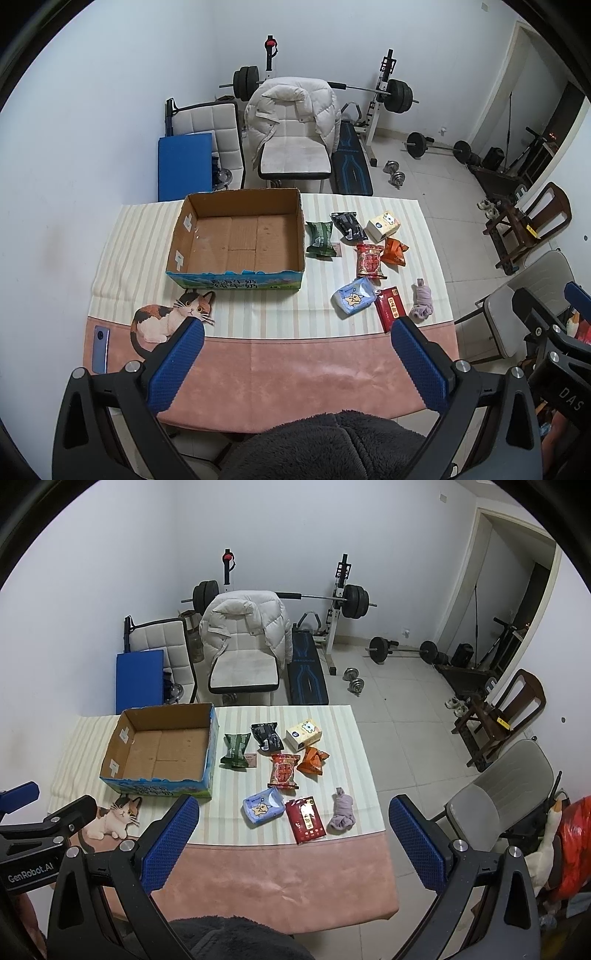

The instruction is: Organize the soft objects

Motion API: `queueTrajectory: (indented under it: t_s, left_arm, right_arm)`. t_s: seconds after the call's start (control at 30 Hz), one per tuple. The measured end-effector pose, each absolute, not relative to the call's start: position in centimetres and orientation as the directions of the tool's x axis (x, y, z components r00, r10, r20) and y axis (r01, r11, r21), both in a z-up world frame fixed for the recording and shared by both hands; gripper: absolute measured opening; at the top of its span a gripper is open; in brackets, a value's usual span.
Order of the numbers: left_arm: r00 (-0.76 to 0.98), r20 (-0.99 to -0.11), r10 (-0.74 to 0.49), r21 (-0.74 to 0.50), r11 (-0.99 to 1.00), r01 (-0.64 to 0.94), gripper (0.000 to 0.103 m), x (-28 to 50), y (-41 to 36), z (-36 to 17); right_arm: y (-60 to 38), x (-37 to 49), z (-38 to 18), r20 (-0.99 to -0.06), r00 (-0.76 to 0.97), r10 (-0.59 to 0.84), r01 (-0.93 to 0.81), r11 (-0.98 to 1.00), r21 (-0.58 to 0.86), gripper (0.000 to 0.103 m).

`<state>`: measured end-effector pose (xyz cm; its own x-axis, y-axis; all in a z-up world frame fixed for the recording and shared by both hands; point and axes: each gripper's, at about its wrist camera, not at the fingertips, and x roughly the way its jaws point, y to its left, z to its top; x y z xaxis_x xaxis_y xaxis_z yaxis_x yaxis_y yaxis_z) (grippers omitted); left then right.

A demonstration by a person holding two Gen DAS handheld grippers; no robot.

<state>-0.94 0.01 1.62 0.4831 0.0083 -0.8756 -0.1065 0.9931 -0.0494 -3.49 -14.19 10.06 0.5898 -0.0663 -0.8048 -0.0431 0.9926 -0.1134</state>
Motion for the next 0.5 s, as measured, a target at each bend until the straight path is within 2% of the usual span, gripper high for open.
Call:
queueTrajectory:
  t_s: [0.5]
  left_arm:
    - [0.492, -0.871, 0.006, -0.053, 0.993, -0.106, 0.103, -1.01, -0.05, 1.78]
  right_arm:
    - [-14.11, -3.76, 10.23, -0.802, 0.595, -0.058, -0.043, 0.994, -0.104, 0.103]
